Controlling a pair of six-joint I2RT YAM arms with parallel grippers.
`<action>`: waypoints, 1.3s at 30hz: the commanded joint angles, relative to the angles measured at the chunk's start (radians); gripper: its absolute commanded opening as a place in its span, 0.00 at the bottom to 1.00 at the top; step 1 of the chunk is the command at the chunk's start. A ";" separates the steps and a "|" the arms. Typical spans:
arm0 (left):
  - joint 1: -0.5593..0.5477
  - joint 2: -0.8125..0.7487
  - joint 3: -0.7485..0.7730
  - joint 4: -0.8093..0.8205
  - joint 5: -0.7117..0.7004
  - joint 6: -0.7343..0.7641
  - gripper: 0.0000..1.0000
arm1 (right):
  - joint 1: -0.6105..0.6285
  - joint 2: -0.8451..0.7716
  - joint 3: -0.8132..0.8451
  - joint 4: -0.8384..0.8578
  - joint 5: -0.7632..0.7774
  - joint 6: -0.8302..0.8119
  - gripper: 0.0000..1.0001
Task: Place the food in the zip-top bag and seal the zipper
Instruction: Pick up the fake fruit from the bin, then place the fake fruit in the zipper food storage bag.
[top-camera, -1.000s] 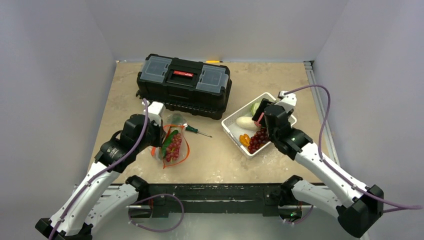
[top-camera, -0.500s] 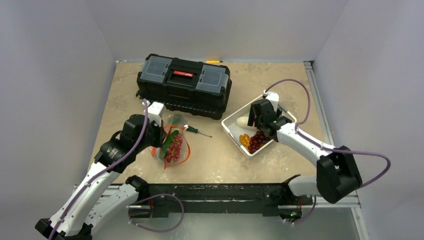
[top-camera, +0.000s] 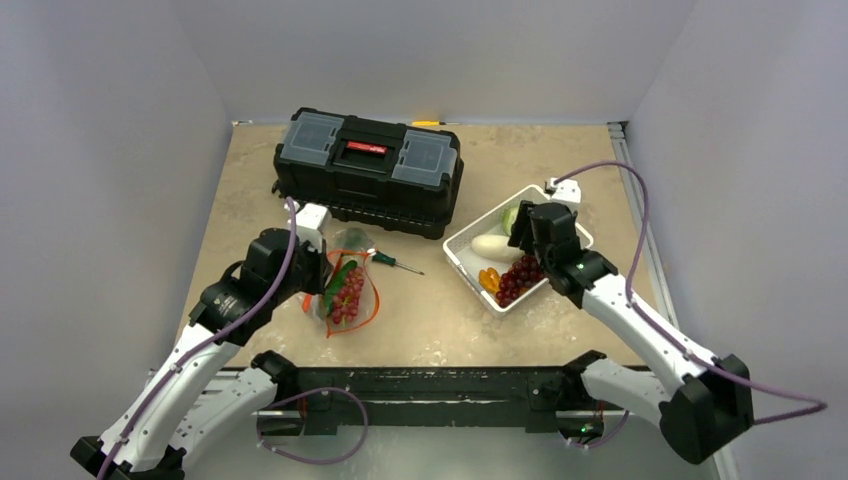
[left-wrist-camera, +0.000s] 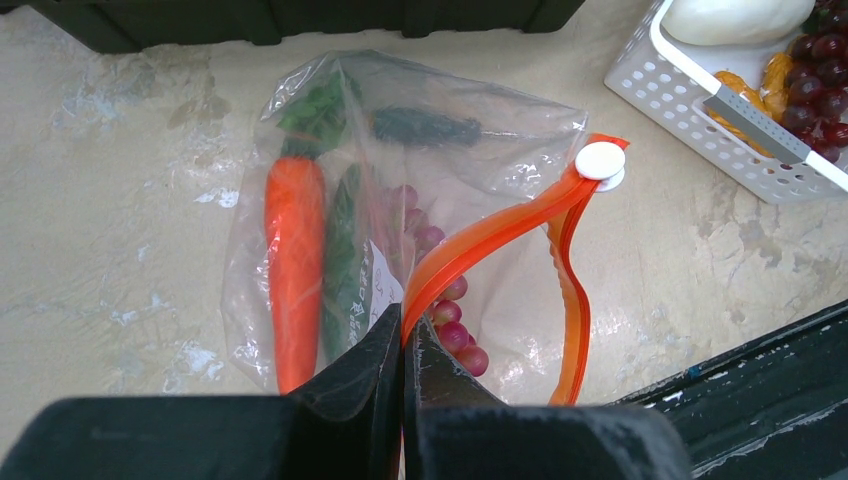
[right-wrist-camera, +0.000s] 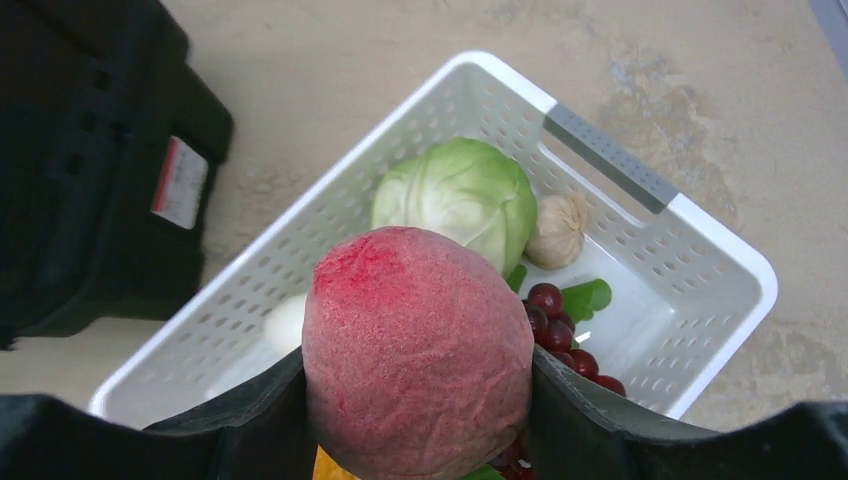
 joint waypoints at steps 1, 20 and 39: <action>-0.003 -0.001 0.011 0.041 -0.001 0.018 0.00 | -0.001 -0.156 -0.031 0.101 -0.191 -0.031 0.01; -0.002 -0.019 0.007 0.039 -0.015 0.018 0.00 | 0.763 0.292 0.323 0.312 -0.616 -0.178 0.00; -0.003 -0.017 0.007 0.039 -0.009 0.019 0.00 | 0.793 0.567 0.544 0.233 -0.117 0.081 0.56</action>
